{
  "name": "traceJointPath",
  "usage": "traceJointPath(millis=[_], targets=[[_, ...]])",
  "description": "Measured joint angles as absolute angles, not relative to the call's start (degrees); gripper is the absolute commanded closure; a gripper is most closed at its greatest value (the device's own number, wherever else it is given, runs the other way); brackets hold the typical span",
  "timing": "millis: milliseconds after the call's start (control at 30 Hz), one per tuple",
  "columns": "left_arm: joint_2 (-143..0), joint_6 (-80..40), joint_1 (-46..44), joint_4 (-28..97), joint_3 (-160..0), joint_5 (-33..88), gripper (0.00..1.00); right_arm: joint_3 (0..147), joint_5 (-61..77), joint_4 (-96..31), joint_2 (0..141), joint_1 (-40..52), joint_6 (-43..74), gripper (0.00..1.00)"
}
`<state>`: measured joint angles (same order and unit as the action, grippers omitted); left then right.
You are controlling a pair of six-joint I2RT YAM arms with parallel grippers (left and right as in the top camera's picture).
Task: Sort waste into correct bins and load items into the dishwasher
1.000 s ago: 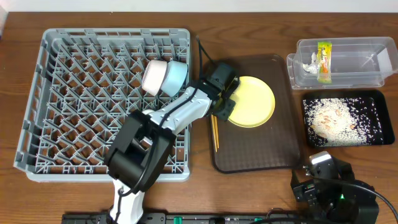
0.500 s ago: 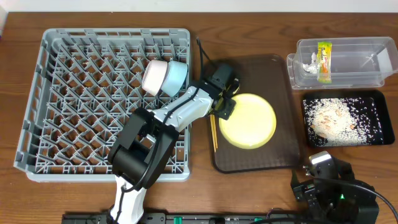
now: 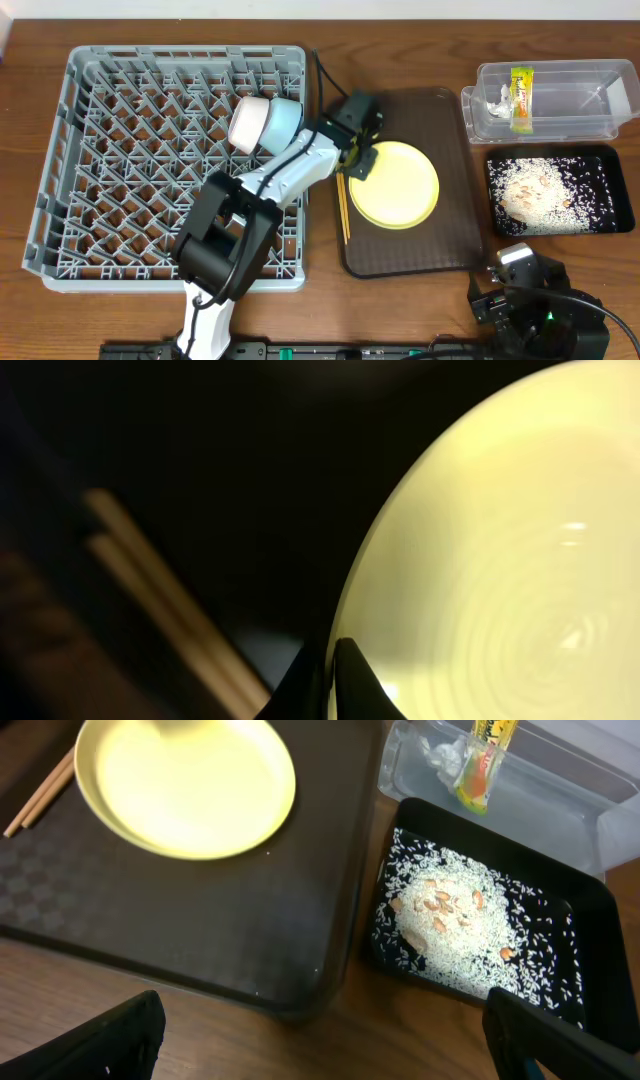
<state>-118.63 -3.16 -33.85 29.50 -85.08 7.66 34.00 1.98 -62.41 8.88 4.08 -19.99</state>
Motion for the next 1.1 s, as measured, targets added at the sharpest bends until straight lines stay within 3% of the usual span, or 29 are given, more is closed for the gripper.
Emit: traceJointPath(millis=[1100], targets=[[-112.6,-3.2,-25.9,33.2,-89.5,7.8,0.94,34.0,2.0,-62.4,8.9,4.1,-20.0,0.01]])
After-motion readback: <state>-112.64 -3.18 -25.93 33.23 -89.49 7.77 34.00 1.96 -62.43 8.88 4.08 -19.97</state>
